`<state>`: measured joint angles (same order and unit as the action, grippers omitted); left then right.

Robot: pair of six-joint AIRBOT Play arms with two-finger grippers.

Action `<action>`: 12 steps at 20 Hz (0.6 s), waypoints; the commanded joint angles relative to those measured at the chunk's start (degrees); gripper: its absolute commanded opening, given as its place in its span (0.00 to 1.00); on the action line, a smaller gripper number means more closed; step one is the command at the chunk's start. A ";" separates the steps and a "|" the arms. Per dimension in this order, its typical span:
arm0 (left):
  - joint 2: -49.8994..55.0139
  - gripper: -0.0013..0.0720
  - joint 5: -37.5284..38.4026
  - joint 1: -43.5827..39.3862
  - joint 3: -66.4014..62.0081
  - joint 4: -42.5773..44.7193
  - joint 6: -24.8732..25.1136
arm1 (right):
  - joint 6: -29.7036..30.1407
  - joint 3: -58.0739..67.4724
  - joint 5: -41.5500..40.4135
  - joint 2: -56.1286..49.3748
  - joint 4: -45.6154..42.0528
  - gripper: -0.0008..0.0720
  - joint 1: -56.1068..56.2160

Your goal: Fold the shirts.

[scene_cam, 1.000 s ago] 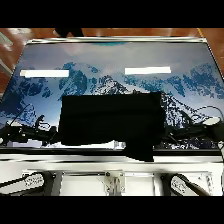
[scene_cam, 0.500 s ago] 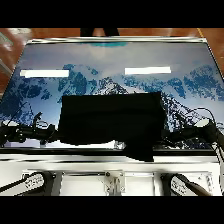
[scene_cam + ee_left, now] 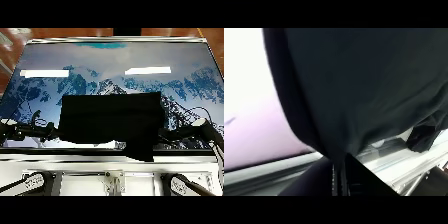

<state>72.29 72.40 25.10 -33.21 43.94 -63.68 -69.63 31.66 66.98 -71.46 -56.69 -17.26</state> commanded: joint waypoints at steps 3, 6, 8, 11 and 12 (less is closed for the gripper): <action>-0.02 0.07 -0.39 0.83 -4.20 -0.04 0.02 | 1.44 2.29 1.64 1.01 1.18 0.10 3.04; -0.07 0.07 -0.39 0.81 -6.45 -1.42 0.79 | 1.73 8.59 -0.94 3.85 6.27 0.10 3.19; -0.07 0.07 -0.44 0.48 -8.74 -7.98 6.34 | 1.20 12.07 -6.86 3.89 10.64 0.10 5.73; -0.04 0.07 -6.88 -2.29 -14.75 -12.92 5.79 | -2.93 16.50 -20.31 2.78 10.78 0.10 10.84; 0.11 0.06 -10.27 -3.32 -17.07 -12.92 5.31 | -4.42 18.80 -23.02 1.40 10.80 0.10 11.41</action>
<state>72.29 68.77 23.79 -45.19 35.11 -59.05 -70.41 45.67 55.02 -68.77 -47.70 -8.75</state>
